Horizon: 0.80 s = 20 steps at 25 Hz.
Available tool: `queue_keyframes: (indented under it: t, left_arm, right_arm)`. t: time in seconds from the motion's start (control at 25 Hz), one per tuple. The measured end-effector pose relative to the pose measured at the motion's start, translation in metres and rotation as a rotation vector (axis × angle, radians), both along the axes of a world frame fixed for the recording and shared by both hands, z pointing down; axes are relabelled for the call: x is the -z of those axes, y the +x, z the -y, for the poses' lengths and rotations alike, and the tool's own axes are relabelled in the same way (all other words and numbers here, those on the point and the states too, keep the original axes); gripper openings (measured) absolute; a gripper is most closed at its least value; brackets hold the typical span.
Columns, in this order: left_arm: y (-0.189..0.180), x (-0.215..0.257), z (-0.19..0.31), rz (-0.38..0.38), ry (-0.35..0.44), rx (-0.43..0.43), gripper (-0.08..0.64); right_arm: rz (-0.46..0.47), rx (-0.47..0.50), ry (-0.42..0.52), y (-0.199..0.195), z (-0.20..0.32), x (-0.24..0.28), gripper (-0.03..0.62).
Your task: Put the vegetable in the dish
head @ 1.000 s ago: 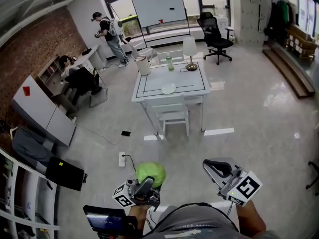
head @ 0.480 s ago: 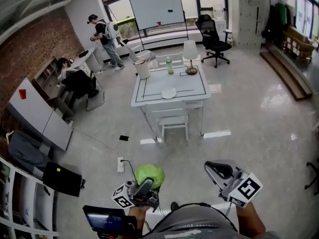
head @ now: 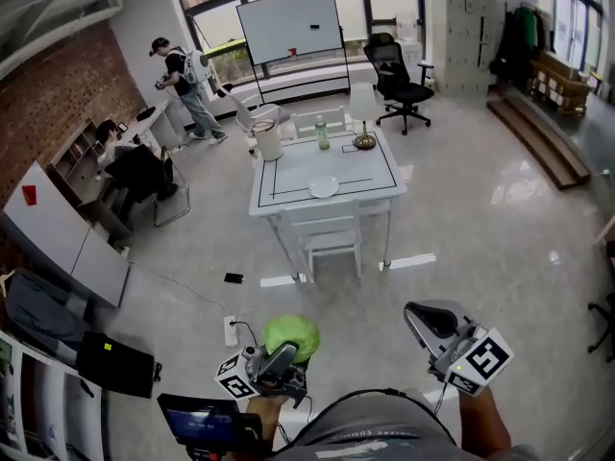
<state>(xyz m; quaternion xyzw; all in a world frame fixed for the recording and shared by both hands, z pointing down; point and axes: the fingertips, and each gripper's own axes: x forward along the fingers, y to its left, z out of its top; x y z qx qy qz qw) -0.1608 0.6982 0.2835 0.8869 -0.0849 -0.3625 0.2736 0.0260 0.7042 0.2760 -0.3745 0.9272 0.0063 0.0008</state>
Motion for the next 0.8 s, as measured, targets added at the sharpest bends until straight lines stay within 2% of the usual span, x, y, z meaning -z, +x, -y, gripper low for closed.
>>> queue_keyframes:
  t: [0.28,0.36,0.6,0.8]
  left_arm:
    - [-0.007,0.001,0.015,0.000,-0.008,-0.009,0.311]
    - [-0.004,-0.001,0.024,0.004,-0.015,0.000,0.311]
    - [0.019,0.000,0.042,0.024,-0.019,0.032,0.311]
    - [0.047,-0.001,0.064,0.020,-0.033,0.064,0.311]
  right_arm:
    - [0.029,0.007,-0.003,-0.008,0.015,0.004,0.009]
    - [0.012,0.004,-0.021,-0.003,0.027,-0.002,0.009]
    - [0.014,0.045,-0.033,0.016,0.055,-0.005,0.009]
    - [0.013,0.067,-0.033,0.049,0.080,-0.006,0.009]
